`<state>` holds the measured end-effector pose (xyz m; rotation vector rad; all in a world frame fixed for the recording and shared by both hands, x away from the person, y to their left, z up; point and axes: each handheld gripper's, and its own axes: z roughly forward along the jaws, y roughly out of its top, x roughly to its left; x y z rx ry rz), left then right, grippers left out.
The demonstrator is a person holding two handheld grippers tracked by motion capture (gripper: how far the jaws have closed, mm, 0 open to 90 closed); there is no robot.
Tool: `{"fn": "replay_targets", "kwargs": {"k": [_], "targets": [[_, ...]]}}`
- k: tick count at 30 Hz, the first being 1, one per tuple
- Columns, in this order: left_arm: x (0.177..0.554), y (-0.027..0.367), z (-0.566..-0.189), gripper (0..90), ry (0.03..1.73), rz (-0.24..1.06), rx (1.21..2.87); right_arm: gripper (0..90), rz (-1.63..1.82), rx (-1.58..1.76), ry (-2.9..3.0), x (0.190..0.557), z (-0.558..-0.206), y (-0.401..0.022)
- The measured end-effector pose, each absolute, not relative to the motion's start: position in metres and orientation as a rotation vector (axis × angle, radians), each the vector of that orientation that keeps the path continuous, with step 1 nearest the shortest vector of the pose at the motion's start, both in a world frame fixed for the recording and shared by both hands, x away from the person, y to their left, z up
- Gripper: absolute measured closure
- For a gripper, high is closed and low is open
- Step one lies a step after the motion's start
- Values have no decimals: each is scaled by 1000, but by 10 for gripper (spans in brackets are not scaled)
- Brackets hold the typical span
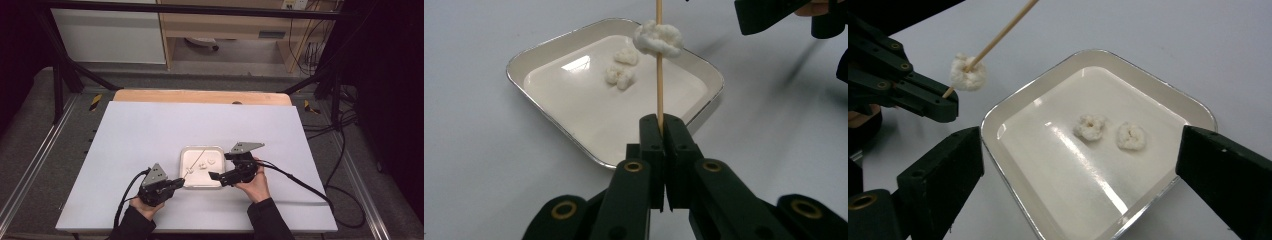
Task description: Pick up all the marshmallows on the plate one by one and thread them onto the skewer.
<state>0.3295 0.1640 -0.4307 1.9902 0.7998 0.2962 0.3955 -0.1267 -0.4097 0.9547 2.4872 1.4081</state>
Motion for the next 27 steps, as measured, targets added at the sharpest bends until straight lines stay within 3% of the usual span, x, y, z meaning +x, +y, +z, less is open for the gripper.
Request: {"fn": "replay_targets", "kwargs": {"k": [18, 27], "targets": [[332, 165, -431, 877, 799, 291, 1995, 27, 1290, 969, 2468, 425, -419, -124], [332, 165, -431, 876, 794, 292, 1999, 180, 1236, 934, 2492, 437, -430, -110]]}}
